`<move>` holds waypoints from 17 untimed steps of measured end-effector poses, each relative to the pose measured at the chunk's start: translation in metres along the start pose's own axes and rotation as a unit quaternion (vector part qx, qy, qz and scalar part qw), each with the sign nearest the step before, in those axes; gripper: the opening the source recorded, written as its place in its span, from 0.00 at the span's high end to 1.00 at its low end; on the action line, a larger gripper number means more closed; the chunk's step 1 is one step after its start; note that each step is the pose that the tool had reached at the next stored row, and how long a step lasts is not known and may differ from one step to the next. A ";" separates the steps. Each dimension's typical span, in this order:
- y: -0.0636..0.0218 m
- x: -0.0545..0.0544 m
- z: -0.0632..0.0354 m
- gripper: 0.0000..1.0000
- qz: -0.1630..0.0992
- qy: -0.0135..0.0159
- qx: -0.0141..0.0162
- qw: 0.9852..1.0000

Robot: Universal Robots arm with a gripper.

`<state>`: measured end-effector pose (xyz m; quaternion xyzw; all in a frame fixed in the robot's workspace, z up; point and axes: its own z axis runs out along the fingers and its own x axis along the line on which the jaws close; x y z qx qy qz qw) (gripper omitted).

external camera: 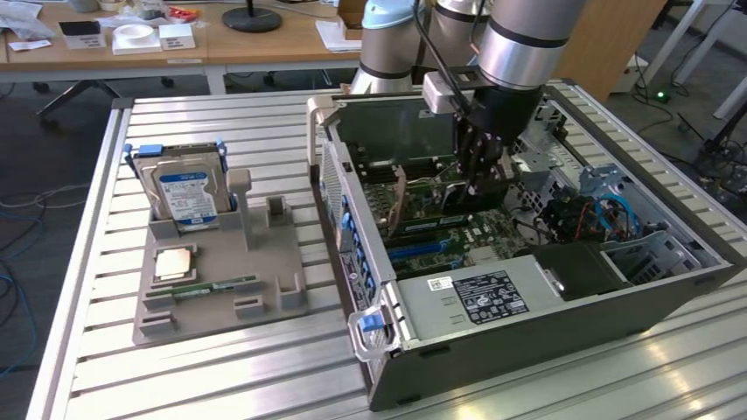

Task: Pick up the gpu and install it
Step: 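Insert the gpu into the slot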

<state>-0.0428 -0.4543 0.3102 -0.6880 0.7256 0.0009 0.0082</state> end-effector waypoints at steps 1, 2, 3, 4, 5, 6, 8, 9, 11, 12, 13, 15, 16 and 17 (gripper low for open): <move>0.0001 0.000 0.0000 0.73 0.000 0.000 0.000 1.000; 0.0002 0.000 0.0003 0.73 0.000 0.000 0.000 1.000; 0.0004 0.000 0.0013 0.73 0.000 0.000 0.000 1.000; 0.0005 0.000 0.0025 0.73 0.000 0.000 0.000 1.000; 0.0005 0.000 0.0038 0.73 0.000 0.000 0.000 1.000; 0.0006 0.000 0.0053 0.73 0.000 0.000 0.000 1.000; 0.0008 0.000 0.0083 0.73 0.000 0.000 0.000 1.000; 0.0008 0.000 0.0099 0.73 0.000 0.000 0.000 1.000; 0.0010 0.000 0.0130 0.73 0.000 0.000 0.000 1.000; 0.0010 0.000 0.0145 0.73 0.000 0.000 0.000 1.000; 0.0011 0.000 0.0161 0.73 0.000 0.000 0.000 1.000; 0.0013 0.000 0.0190 0.73 0.000 0.000 0.000 1.000; 0.0014 0.000 0.0203 0.73 0.000 0.000 0.000 1.000; 0.0015 0.000 0.0215 0.73 0.000 0.000 0.000 1.000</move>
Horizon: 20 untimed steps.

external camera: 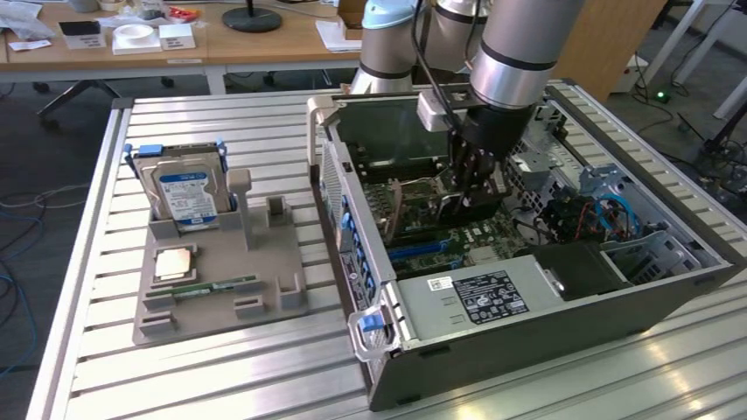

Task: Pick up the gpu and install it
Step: 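Insert the gpu into the slot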

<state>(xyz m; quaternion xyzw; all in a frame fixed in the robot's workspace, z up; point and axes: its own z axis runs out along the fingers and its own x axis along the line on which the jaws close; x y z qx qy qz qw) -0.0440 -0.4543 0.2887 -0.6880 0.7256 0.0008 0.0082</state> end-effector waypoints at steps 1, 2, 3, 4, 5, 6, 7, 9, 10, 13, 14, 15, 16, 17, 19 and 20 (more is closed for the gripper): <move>0.0001 0.000 0.0011 0.73 0.000 0.000 0.000 1.000; 0.0002 0.000 0.0020 0.73 0.000 0.000 0.000 1.000; 0.0002 0.000 0.0022 0.73 0.000 0.000 0.000 1.000; 0.0002 0.000 0.0021 0.73 0.000 0.000 0.000 1.000; 0.0002 0.000 0.0021 0.73 0.000 0.000 0.000 1.000; 0.0002 0.000 0.0022 0.73 0.000 0.000 0.000 1.000; 0.0002 0.000 0.0022 0.73 0.000 0.000 0.000 1.000; 0.0026 0.000 0.0027 0.73 0.000 0.000 0.000 1.000; 0.0046 0.000 0.0030 0.73 0.000 0.000 0.000 1.000; 0.0084 0.000 0.0043 0.73 0.000 0.000 0.000 1.000; 0.0089 0.000 0.0048 0.73 0.000 0.000 0.000 1.000; 0.0090 0.001 0.0057 0.73 0.000 0.000 0.000 1.000; 0.0091 0.001 0.0070 0.73 0.000 0.000 0.000 1.000; 0.0091 0.001 0.0087 0.73 0.000 0.000 0.000 1.000; 0.0092 0.001 0.0118 0.73 0.000 0.000 0.000 1.000; 0.0092 0.001 0.0123 0.73 0.000 0.000 0.000 1.000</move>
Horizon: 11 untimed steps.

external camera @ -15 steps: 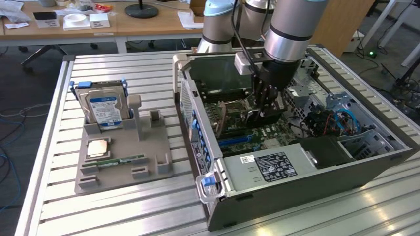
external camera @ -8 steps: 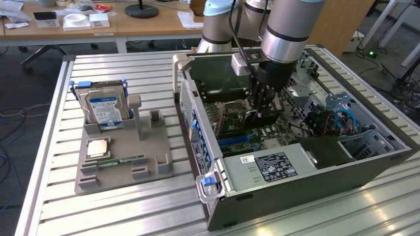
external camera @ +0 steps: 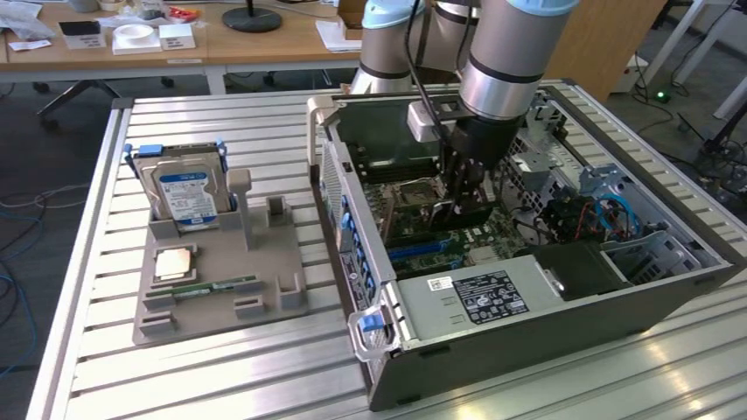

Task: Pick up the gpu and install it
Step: 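Insert the gpu into the slot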

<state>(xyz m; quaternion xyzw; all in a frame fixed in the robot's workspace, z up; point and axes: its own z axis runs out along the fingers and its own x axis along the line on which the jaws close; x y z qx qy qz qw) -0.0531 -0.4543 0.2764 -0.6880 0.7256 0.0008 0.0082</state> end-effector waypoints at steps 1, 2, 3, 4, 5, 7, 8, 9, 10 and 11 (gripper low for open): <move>0.0000 0.000 0.0000 0.73 0.000 0.000 0.000 1.000; 0.0000 0.000 0.0000 0.73 0.000 0.000 0.000 1.000; 0.0000 0.000 0.0000 0.73 0.000 0.000 0.000 1.000; 0.0000 0.000 0.0000 0.73 0.000 0.000 0.000 1.000; 0.0000 0.000 0.0001 0.73 0.000 0.000 0.000 1.000; 0.0008 0.000 0.0010 0.73 0.000 0.000 0.000 1.000; 0.0021 0.000 0.0015 0.73 0.000 0.000 0.000 1.000; 0.0032 0.000 0.0020 0.73 0.000 0.000 0.000 1.000; 0.0035 0.000 0.0021 0.73 0.000 0.000 0.000 1.000; 0.0035 0.000 0.0021 0.73 0.000 0.000 0.000 1.000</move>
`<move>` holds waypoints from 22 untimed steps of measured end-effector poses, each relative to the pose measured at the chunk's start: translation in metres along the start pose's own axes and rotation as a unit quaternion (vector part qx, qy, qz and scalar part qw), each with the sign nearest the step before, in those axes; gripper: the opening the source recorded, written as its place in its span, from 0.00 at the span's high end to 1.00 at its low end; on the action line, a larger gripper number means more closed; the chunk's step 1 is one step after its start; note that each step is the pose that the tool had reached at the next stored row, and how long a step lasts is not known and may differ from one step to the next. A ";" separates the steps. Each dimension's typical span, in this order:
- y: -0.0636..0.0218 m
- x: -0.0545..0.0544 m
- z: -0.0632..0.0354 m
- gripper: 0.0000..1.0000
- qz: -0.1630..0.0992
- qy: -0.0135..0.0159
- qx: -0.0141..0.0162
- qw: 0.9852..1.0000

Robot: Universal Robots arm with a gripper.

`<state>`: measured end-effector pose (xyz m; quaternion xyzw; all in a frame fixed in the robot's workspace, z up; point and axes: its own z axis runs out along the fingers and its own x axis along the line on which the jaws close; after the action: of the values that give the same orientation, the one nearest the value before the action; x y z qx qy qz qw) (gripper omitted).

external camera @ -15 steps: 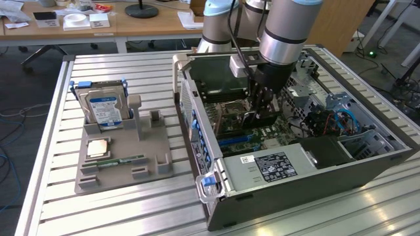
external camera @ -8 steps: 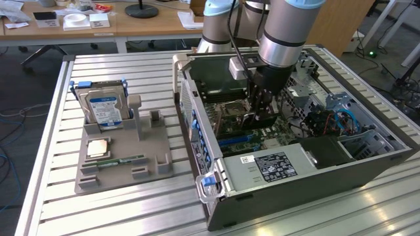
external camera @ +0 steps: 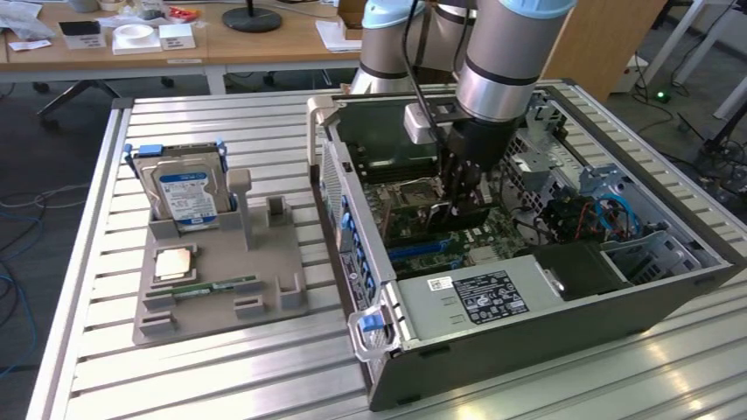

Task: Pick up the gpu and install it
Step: 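Insert the gpu into the slot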

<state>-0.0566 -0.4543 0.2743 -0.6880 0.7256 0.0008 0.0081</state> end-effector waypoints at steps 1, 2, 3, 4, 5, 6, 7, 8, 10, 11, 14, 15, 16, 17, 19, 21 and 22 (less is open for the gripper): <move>0.0000 0.000 0.0000 0.73 0.000 0.000 0.000 1.000; 0.0000 0.000 0.0006 0.73 0.000 0.000 0.000 1.000; 0.0002 0.000 0.0015 0.73 0.000 0.000 0.000 1.000; 0.0003 0.000 0.0026 0.73 0.000 0.000 0.000 1.000; 0.0004 0.000 0.0036 0.73 0.000 0.000 0.000 1.000; 0.0006 0.000 0.0047 0.73 0.000 0.000 0.000 1.000; 0.0007 0.000 0.0057 0.73 0.000 0.000 0.000 1.000; 0.0009 0.000 0.0066 0.73 0.000 0.000 0.000 1.000; 0.0010 0.000 0.0070 0.73 0.000 0.000 0.000 1.000; 0.0010 0.000 0.0069 0.73 0.000 0.000 0.000 1.000; 0.0030 0.000 0.0070 0.73 0.000 0.000 0.000 1.000; 0.0040 0.000 0.0070 0.73 0.000 0.000 0.000 1.000; 0.0054 0.000 0.0070 0.73 0.000 0.000 0.000 1.000; 0.0067 0.000 0.0070 0.73 0.000 0.000 0.000 1.000; 0.0083 0.000 0.0070 0.73 0.000 0.000 0.000 1.000; 0.0083 0.001 0.0069 0.73 0.000 0.000 0.000 1.000; 0.0083 0.001 0.0069 0.73 0.000 0.000 0.000 1.000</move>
<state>-0.0649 -0.4543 0.2672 -0.6881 0.7256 0.0006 0.0080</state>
